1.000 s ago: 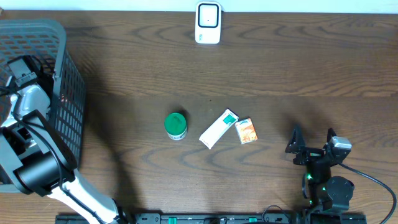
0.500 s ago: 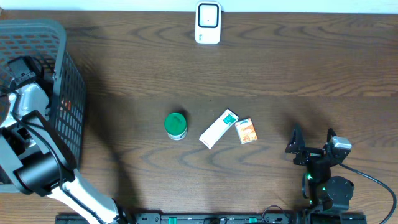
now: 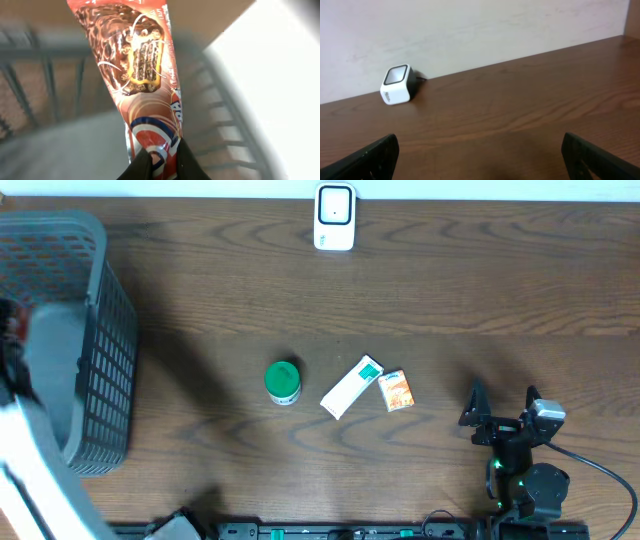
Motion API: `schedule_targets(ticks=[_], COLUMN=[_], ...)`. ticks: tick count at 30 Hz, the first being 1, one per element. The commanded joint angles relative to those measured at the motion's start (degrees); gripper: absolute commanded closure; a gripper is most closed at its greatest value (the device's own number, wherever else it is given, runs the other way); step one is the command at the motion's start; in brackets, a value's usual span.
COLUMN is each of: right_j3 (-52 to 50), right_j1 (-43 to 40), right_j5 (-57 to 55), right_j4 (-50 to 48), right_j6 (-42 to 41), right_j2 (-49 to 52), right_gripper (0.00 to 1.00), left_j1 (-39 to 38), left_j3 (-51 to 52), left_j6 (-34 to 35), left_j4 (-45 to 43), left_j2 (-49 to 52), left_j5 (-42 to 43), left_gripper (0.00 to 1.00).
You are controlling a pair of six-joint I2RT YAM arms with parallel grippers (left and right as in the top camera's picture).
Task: Scan the item barcode
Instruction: 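Reach the left gripper into the basket and grasp the red snack bar, then carry the red snack bar toward the scanner with the left gripper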
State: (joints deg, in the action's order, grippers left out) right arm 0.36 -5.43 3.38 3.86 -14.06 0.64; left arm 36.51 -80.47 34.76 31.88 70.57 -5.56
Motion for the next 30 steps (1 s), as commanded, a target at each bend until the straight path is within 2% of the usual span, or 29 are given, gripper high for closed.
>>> schedule_targets(ticks=[1,5,7,9,14,19,24,27,30], right_j3=[0.0,0.0,0.0,0.0,0.0,0.0,0.0,0.0,0.0], right_j1=[0.4,0.4,0.4,0.4,0.4,0.4,0.4,0.4,0.4], right_j5=[-0.1,-0.1,-0.1,-0.1,-0.1,-0.1,-0.1,-0.1,-0.1], right_j4=[0.2,0.2,0.2,0.2,0.2,0.2,0.2,0.2,0.2], right_j6=[-0.1,-0.1,-0.1,-0.1,-0.1,-0.1,-0.1,-0.1,-0.1], right_j2=[-0.3,-0.3,-0.3,-0.3,-0.3,-0.3,-0.3,-0.3,-0.3], right_gripper=[0.01,0.01,0.01,0.01,0.01,0.01,0.01,0.01,0.01], left_j1=[-0.1,-2.7,-7.9,-13.9,-34.0,-51.9,-60.0,-62.2,-64.0], left_j3=[-0.2,-0.2,-0.2,-0.1,0.6,0.6,0.6,0.6,0.6], left_j6=[0.2,4.2,4.6,4.5,2.0,-4.3,-5.9,-5.9,-8.7], left_j4=[1.4,4.5,5.7,5.9,6.3,5.6,5.6,4.7,3.2], left_j2=[-8.2,-14.3,-14.8,-14.1,-8.7,3.3,17.1,24.0,29.8], left_j5=[8.2,24.6,33.4,36.8,36.2,35.5,37.2,41.1,46.9], left_gripper=[0.93,0.93,0.93,0.93,0.93,0.93,0.93,0.93,0.93])
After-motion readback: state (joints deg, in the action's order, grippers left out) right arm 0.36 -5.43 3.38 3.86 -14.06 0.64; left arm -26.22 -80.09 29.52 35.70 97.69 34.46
